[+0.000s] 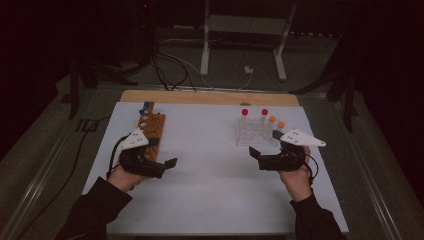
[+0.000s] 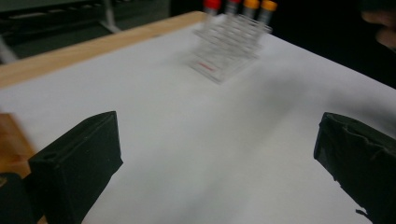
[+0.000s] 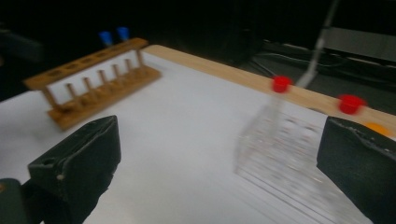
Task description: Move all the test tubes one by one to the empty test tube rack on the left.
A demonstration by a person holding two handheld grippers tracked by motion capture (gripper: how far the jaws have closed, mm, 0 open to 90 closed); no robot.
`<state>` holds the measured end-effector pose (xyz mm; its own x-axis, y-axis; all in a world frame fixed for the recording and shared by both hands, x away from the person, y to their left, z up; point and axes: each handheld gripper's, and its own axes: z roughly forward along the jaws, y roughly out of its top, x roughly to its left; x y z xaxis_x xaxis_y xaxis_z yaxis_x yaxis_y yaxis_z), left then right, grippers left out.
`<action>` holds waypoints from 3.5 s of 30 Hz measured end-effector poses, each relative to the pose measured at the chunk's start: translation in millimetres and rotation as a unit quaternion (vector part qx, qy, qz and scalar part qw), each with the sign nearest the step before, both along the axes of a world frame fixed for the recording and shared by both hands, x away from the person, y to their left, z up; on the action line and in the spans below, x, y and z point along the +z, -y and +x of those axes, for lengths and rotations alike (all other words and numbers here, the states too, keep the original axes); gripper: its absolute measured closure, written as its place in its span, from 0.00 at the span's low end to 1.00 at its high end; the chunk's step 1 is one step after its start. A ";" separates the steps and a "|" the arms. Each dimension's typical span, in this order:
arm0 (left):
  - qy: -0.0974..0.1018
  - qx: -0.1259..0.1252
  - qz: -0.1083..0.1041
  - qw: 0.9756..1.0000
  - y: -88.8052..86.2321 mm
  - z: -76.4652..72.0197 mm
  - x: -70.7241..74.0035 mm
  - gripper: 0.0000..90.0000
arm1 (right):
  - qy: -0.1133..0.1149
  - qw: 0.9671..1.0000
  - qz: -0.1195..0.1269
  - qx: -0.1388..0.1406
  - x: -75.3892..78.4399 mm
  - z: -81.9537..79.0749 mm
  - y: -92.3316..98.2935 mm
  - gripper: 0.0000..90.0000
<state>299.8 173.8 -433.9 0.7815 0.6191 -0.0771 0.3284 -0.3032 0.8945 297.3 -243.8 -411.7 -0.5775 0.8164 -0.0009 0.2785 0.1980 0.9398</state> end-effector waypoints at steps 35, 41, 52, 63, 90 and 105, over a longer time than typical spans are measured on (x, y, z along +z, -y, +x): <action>-0.007 -0.040 0.005 0.999 17.5 -18.6 -21.0 0.02 | -0.081 0.980 -0.031 -0.179 -53.7 74.6 59.4 0.63; -0.009 -0.041 0.003 0.999 16.1 -17.7 -21.2 0.02 | -0.083 0.979 -0.029 -0.182 -57.8 82.8 60.3 0.69; -0.010 -0.041 0.002 0.999 14.7 -16.7 -21.0 0.02 | -0.092 0.978 -0.034 -0.186 -61.0 92.2 53.9 0.79; -0.013 -0.041 -0.001 0.999 14.3 -16.2 -21.3 0.02 | -0.089 0.977 -0.040 -0.190 -60.8 95.8 54.2 0.83; -0.014 -0.050 0.004 0.999 20.2 -15.7 -16.6 0.02 | -0.013 0.992 -0.053 -0.114 -4.0 45.9 21.2 0.83; -0.020 -0.063 0.004 0.998 29.8 -10.4 -12.0 0.02 | -0.028 0.997 -0.063 -0.031 -20.6 19.3 -22.4 0.83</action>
